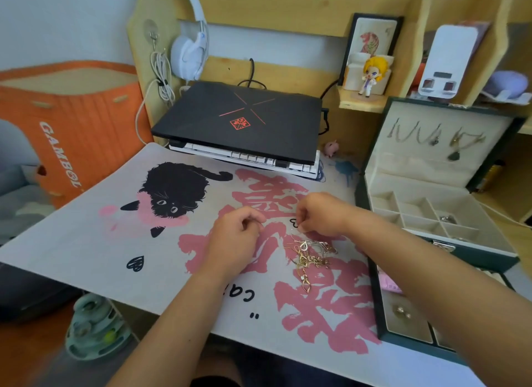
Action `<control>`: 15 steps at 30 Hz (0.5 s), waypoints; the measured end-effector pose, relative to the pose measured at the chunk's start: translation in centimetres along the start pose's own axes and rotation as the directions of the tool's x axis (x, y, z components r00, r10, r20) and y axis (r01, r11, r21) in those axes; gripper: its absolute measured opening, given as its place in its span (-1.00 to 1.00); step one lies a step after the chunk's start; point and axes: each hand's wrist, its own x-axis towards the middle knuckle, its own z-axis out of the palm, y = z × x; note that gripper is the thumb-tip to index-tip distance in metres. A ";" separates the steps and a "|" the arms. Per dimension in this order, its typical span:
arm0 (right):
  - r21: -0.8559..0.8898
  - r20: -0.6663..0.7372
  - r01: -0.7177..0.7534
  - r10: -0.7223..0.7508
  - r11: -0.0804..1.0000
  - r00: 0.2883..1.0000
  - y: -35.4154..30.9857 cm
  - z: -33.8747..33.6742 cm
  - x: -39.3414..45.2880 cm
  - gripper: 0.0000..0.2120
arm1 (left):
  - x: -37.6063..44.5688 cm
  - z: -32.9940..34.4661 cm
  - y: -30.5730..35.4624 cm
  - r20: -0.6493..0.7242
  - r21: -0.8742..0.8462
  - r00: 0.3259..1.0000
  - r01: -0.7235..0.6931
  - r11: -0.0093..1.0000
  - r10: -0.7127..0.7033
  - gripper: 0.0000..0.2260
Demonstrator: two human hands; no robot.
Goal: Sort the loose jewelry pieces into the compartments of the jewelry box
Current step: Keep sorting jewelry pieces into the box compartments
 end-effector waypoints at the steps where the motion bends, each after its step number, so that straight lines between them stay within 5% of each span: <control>1: 0.008 0.025 -0.006 0.006 1.000 1.000 0.1 0.0 0.1 -0.96 | 0.0 0.0 -0.1 0.000 -0.005 1.000 -0.002 1.000 0.002 -0.69; 4: 0.058 0.081 -0.018 0.013 0.998 0.997 0.2 -0.5 0.0 -0.95 | 0.0 0.0 -0.3 0.006 -0.022 1.000 -0.006 1.000 0.006 -0.69; 9: 0.411 0.131 -0.093 0.041 0.907 0.990 0.5 -2.6 -1.8 -0.93 | 0.0 -0.3 -0.4 0.061 -0.042 0.998 -0.029 0.999 0.031 -0.68; 15: 0.427 0.079 -0.023 -0.012 0.904 0.997 -1.2 -4.9 -3.9 -0.86 | -0.1 -0.5 -0.2 0.156 -0.166 0.983 -0.070 0.984 0.096 -0.71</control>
